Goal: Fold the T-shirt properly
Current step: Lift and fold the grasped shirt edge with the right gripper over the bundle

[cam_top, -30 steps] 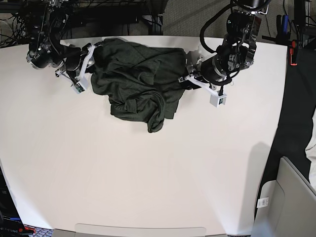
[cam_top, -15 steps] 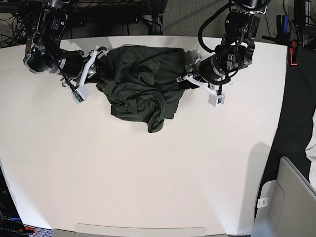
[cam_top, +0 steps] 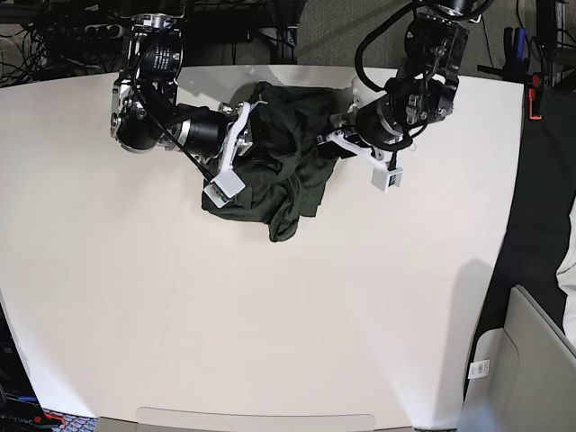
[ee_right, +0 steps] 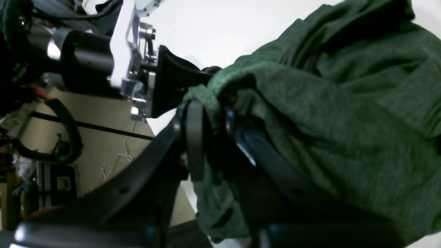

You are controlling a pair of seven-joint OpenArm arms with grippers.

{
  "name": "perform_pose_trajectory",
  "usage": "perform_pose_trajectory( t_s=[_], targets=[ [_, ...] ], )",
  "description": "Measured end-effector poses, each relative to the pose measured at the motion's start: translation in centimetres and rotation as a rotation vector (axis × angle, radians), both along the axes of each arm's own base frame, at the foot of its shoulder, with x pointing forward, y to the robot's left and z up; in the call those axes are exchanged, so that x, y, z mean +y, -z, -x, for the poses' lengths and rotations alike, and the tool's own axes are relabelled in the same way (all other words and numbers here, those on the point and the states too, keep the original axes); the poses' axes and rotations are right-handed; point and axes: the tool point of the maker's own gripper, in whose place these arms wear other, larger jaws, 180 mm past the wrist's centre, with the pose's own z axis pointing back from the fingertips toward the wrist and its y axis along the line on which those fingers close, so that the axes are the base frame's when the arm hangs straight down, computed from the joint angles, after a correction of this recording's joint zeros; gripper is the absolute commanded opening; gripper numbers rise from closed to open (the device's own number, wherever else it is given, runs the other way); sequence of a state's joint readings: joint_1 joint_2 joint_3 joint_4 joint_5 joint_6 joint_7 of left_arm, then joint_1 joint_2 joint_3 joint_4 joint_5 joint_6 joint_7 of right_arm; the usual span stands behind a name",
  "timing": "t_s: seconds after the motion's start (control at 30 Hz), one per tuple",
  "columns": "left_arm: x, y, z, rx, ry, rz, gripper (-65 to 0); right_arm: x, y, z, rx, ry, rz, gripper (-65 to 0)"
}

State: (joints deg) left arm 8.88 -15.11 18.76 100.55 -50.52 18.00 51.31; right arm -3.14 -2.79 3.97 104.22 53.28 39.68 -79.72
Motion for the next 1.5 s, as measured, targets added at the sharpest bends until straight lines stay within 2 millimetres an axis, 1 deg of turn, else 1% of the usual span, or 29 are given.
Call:
perform_pose_trajectory(
  t_s=[0.1,0.27,0.37,0.5,0.57,0.7,0.87,1.0,1.07,1.13,1.27,1.37,1.43,1.5],
  targets=[
    [0.0,0.0,0.0,-0.001,-0.001,0.0,-47.5,0.2,0.1,0.0,-0.001,-0.019,0.014,-60.8],
    [0.0,0.0,0.0,0.0,0.0,0.0,-47.5,2.2,0.3,-0.2,0.004,-0.108,0.02,-60.7],
    [0.0,0.0,0.0,-0.001,-0.002,0.0,-47.5,3.0,0.5,-0.4,-0.013,-0.195,0.058,-60.7],
    [0.0,0.0,0.0,0.001,0.0,0.0,-47.5,2.7,1.1,-1.3,-0.041,-0.285,0.151,-60.7],
    [0.0,0.0,0.0,0.0,-0.001,0.0,-47.5,3.4,1.4,-1.0,-0.038,-0.328,0.164,-60.7],
    [0.0,0.0,0.0,0.001,-0.001,0.0,-47.5,5.0,2.4,0.2,-0.006,-0.403,0.173,-60.7],
    [0.1,0.0,0.0,0.003,-0.006,0.0,-47.5,5.3,2.4,0.2,-0.025,-0.446,0.202,-60.7],
    [1.3,-0.3,-0.2,0.033,-0.078,-0.007,-46.8,5.3,2.6,0.5,-0.028,-0.467,0.213,-60.7],
    [1.9,-0.7,-0.4,0.021,-0.092,-0.027,-45.0,5.2,2.8,0.8,-0.021,-0.474,0.22,-60.7],
    [2.7,-0.7,-0.2,0.026,-0.093,-0.043,-43.1,5.1,2.8,0.7,-0.021,-0.471,0.22,-60.7],
    [3.5,-0.7,-0.3,0.035,-0.128,-0.056,-42.3,4.9,2.8,0.6,-0.02,-0.465,0.221,-60.7],
    [5.0,-0.7,-0.7,0.048,-0.193,-0.07,-42.3,5.0,2.9,0.7,-0.019,-0.468,0.222,-60.7],
    [6.4,-0.9,-1.1,0.041,-0.235,-0.088,-42.3,5.2,2.9,0.9,-0.02,-0.477,0.221,-60.7],
    [6.9,-1.0,-1.2,0.036,-0.244,-0.095,-42.3,5.5,3.0,1.5,-0.019,-0.504,0.227,-59.5]
  ],
)
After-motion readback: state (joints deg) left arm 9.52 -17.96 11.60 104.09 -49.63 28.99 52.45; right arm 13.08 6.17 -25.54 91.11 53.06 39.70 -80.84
